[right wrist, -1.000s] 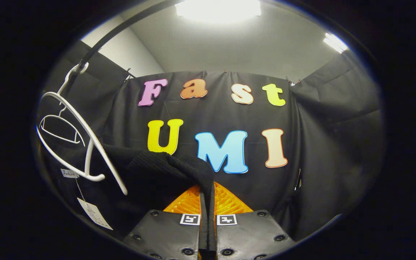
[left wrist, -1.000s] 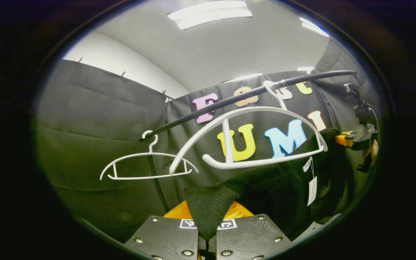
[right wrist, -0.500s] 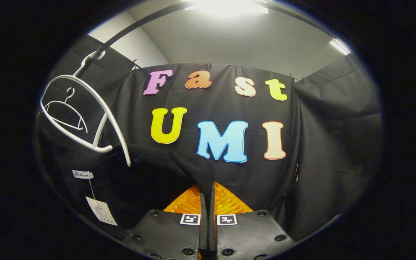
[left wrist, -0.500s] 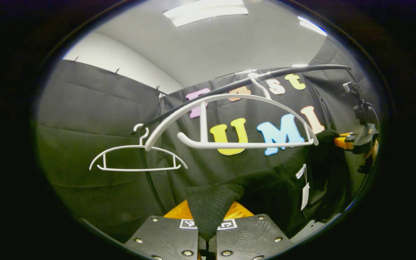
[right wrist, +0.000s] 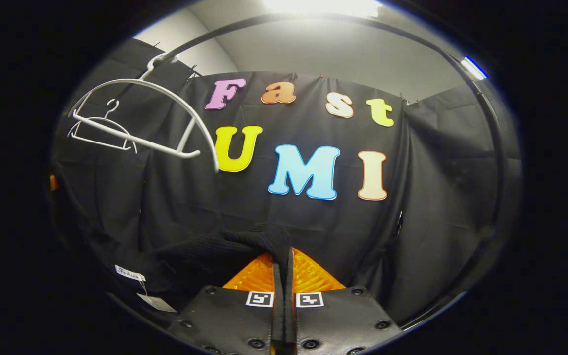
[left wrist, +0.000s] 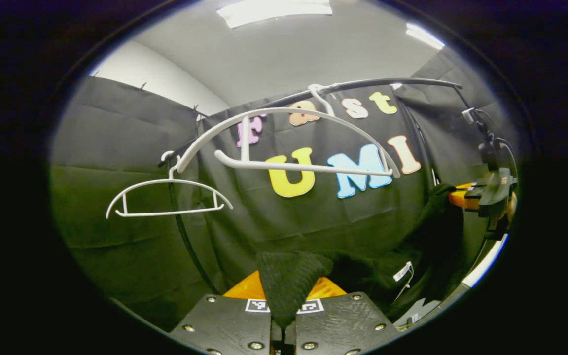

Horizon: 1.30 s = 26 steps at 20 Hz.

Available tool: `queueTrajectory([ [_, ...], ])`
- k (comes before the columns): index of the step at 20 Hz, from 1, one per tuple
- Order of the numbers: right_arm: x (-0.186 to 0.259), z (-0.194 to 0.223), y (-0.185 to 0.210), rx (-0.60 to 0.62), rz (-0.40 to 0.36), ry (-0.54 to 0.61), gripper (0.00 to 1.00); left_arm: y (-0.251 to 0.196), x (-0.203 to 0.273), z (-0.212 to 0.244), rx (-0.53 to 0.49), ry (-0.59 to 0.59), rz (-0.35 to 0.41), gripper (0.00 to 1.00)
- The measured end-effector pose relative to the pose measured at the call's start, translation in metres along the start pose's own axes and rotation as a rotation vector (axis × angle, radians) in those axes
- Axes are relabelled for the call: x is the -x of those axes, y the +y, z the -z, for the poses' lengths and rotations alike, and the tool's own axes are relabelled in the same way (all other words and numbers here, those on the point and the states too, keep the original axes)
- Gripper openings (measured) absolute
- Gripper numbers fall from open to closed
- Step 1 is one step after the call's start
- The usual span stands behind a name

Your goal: Grasp the clothes on the hanger with both hands and then place them into the laundry hamper below.

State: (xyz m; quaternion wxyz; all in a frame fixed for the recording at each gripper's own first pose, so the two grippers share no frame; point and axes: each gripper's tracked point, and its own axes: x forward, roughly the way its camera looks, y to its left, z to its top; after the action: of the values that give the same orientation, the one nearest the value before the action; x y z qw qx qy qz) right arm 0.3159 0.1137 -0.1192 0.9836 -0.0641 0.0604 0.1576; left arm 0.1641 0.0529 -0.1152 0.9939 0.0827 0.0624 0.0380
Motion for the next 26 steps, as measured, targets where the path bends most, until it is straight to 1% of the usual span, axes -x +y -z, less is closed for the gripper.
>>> queueTrajectory([
  [3, 0.024, 0.007, 0.027, 0.014, -0.049, 0.012, 0.02, -0.014, 0.002, 0.008, 0.008, 0.012, 0.047, 0.04],
  [7, 0.049, 0.022, 0.073, 0.029, -0.125, 0.042, 0.03, -0.036, -0.007, 0.025, 0.03, 0.032, 0.099, 0.04],
  [9, 0.06, 0.033, 0.094, 0.03, -0.158, 0.067, 0.03, -0.041, 0.001, 0.035, 0.04, 0.041, 0.119, 0.04],
  [12, 0.069, 0.048, 0.125, 0.013, -0.203, 0.106, 0.02, -0.049, 0.014, 0.047, 0.053, 0.058, 0.15, 0.04],
  [15, 0.081, 0.066, 0.155, -0.011, -0.24, 0.146, 0.02, -0.058, 0.011, 0.061, 0.061, 0.079, 0.169, 0.05],
  [20, 0.093, 0.102, 0.193, -0.046, -0.271, 0.223, 0.02, -0.074, -0.01, 0.102, 0.078, 0.151, 0.188, 0.05],
  [22, 0.095, 0.115, 0.205, -0.048, -0.274, 0.254, 0.02, -0.072, -0.008, 0.128, 0.089, 0.197, 0.165, 0.05],
  [26, 0.106, 0.153, 0.217, -0.06, -0.266, 0.351, 0.04, -0.075, -0.002, 0.177, 0.119, 0.307, 0.157, 0.05],
])
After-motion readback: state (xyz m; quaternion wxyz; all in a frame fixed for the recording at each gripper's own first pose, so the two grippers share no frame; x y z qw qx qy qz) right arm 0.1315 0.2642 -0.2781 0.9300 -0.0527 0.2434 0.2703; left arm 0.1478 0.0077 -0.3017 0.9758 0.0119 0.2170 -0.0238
